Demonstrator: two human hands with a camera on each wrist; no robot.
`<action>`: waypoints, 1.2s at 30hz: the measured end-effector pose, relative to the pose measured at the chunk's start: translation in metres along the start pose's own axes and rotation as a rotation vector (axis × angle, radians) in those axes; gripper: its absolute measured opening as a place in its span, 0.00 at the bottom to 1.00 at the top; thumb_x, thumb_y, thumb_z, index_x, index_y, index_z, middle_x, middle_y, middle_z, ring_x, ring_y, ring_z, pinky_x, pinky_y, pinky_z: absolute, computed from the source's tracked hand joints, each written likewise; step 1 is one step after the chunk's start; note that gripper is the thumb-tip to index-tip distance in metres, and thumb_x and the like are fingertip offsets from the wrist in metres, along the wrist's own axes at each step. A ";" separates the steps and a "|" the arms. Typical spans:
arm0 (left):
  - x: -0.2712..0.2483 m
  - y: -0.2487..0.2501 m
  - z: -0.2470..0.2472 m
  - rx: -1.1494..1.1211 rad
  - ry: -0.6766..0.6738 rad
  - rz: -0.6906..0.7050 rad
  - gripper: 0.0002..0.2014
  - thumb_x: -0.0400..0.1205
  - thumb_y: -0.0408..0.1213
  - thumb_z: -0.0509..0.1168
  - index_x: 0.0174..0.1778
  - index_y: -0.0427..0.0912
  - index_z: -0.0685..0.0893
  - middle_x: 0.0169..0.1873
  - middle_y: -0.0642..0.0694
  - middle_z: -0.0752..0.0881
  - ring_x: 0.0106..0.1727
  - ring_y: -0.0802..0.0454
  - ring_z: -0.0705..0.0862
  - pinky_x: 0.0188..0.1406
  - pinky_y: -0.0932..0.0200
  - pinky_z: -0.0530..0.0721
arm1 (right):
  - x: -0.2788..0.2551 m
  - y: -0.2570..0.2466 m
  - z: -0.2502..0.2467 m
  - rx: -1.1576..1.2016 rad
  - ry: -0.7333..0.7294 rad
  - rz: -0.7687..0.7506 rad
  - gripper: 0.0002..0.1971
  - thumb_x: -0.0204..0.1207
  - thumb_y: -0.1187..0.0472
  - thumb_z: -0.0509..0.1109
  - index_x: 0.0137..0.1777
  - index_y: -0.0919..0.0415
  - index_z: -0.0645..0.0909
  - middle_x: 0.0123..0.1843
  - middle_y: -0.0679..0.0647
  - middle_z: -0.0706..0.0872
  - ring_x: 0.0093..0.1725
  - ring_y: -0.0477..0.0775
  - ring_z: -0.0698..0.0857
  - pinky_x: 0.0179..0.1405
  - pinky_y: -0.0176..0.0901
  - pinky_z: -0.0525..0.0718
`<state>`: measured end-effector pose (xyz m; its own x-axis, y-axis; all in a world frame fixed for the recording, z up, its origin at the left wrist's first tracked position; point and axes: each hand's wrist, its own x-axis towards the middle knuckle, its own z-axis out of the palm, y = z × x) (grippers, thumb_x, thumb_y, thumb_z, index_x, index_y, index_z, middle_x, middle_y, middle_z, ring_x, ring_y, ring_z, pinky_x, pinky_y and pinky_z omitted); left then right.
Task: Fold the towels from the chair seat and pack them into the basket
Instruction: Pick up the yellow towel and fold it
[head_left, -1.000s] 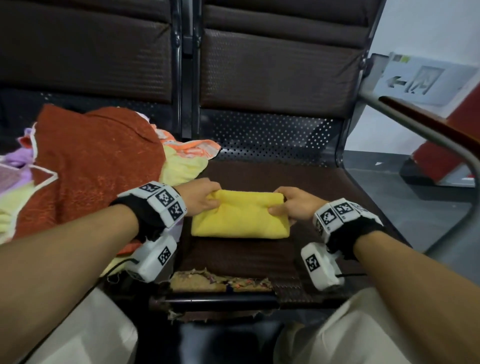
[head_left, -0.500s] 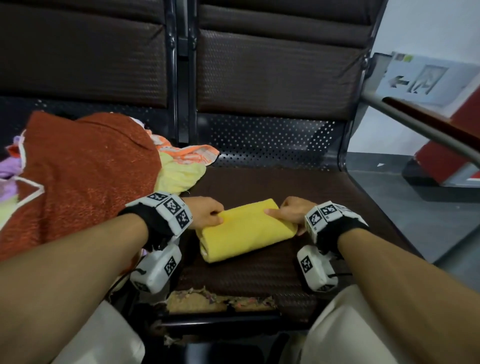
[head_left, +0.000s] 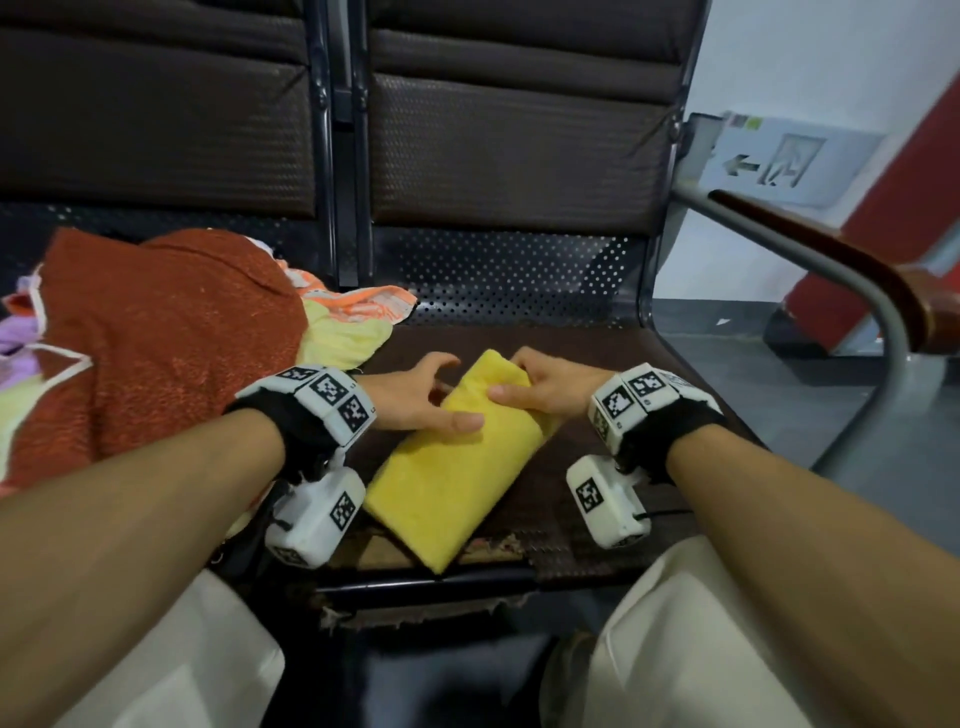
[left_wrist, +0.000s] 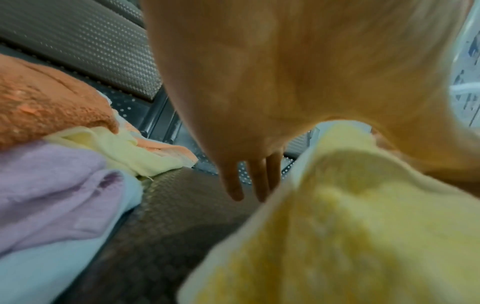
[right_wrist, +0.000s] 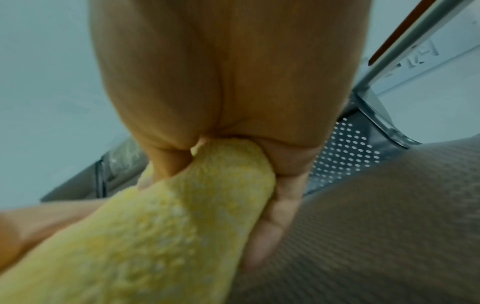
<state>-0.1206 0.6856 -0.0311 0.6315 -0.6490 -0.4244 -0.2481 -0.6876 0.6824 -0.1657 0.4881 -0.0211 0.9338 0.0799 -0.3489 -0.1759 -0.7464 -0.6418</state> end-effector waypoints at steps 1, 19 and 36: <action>-0.004 0.005 0.002 -0.065 -0.044 0.062 0.56 0.58 0.67 0.73 0.78 0.54 0.52 0.68 0.53 0.74 0.65 0.57 0.78 0.60 0.61 0.81 | -0.006 -0.004 -0.004 -0.020 0.064 -0.104 0.18 0.77 0.47 0.69 0.58 0.56 0.68 0.52 0.51 0.79 0.49 0.47 0.81 0.38 0.40 0.83; -0.070 0.170 0.006 0.065 0.230 0.324 0.14 0.80 0.34 0.62 0.62 0.41 0.77 0.55 0.43 0.83 0.49 0.51 0.84 0.45 0.55 0.84 | -0.187 -0.012 -0.130 0.287 0.878 -0.329 0.18 0.63 0.50 0.83 0.49 0.54 0.82 0.40 0.43 0.85 0.37 0.36 0.84 0.33 0.27 0.79; 0.028 0.265 0.304 0.616 -0.552 0.439 0.16 0.81 0.29 0.63 0.63 0.26 0.74 0.52 0.33 0.81 0.50 0.46 0.78 0.46 0.63 0.78 | -0.407 0.282 0.029 0.412 0.970 0.283 0.11 0.80 0.66 0.68 0.59 0.70 0.79 0.49 0.55 0.85 0.50 0.49 0.83 0.47 0.37 0.80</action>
<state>-0.3920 0.3863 -0.0432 -0.0097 -0.8457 -0.5336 -0.8267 -0.2935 0.4801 -0.6043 0.2638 -0.0797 0.6597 -0.7498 0.0511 -0.3449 -0.3625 -0.8658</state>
